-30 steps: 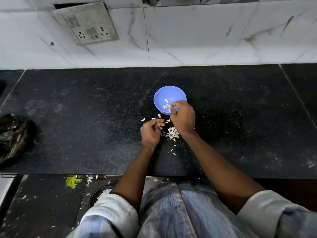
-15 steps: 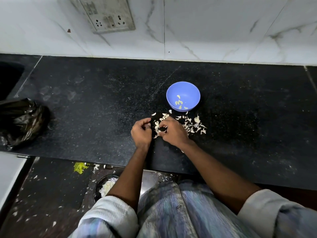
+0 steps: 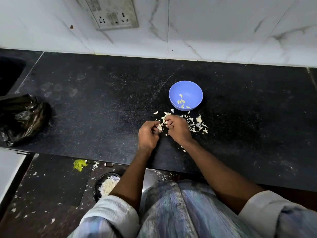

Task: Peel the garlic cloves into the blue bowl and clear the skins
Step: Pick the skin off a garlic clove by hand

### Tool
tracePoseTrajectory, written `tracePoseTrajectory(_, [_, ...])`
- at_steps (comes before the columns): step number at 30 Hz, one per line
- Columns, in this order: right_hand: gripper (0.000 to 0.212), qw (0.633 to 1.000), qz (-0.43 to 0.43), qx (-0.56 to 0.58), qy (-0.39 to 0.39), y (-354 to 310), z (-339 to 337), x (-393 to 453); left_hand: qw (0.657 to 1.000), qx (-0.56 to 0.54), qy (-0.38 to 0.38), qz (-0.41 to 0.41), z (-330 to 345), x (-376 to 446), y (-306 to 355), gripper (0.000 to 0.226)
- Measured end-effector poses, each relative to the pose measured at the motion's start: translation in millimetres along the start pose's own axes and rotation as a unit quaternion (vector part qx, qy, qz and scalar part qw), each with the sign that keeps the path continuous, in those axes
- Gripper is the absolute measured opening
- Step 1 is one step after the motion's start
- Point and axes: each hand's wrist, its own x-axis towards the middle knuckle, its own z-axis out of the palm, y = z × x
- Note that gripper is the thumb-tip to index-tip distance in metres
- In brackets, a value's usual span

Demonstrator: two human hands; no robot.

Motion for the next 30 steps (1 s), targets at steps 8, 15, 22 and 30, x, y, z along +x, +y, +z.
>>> tracePoseTrajectory(8, [0.014, 0.997, -0.032, -0.052, -0.044, -3, 2, -7, 0.994, -0.081, 0.050, -0.060, 9, 2, 9, 0.041])
tracePoseTrajectory(15, [0.025, 0.996, -0.019, -0.076, -0.042, -9, 4, -4, 0.993, -0.078, 0.081, -0.039, 2, -1, 10, 0.033])
tracePoseTrajectory(22, [0.031, 0.998, -0.016, -0.058, -0.014, 0, 3, -9, 0.996, -0.054, 0.067, -0.034, 3, -4, 10, 0.028])
tracePoseTrajectory(30, [0.032, 0.966, 0.099, 0.234, 0.055, 14, -10, -5, 0.996, 0.084, -0.021, 0.008, 4, -6, 22, 0.026])
